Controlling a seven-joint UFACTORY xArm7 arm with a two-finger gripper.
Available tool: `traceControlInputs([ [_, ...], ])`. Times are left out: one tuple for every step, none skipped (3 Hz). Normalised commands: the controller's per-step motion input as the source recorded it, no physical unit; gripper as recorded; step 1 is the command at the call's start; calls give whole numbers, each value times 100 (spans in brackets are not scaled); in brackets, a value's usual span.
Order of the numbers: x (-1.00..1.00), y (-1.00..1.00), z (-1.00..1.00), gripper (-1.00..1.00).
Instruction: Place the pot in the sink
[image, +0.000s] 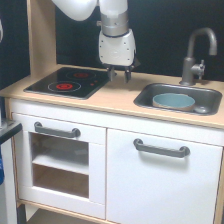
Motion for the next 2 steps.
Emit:
traceControlInputs([
  [-46, -23, 53, 100],
  [-50, -26, 64, 100],
])
